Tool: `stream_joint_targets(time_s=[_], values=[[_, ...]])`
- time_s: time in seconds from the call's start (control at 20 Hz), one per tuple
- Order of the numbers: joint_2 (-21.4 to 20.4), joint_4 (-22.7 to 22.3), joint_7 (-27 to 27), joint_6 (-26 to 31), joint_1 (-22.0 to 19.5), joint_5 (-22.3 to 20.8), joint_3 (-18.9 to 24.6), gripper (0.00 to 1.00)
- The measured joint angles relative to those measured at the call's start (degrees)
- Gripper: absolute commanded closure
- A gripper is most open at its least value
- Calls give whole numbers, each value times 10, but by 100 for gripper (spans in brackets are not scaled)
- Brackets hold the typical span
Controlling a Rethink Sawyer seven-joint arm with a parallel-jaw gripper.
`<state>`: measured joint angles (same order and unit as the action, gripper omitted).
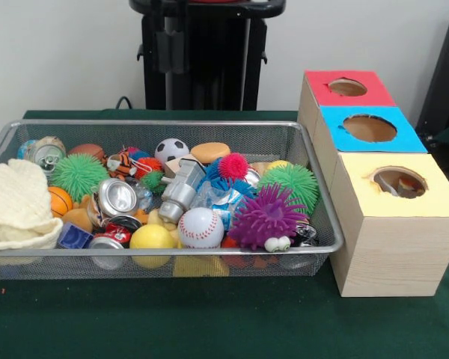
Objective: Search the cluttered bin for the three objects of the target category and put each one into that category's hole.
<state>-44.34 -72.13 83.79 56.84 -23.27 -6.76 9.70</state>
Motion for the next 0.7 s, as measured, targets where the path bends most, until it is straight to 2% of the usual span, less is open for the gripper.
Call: stream_joint_targets(time_s=[0.3,0.35,0.7], values=[[-2,-35,0,-4,2,0,10,100],[-4,-53,0,-10,-6,2,21,100],[-5,-91,0,-40,-25,2,40,100]])
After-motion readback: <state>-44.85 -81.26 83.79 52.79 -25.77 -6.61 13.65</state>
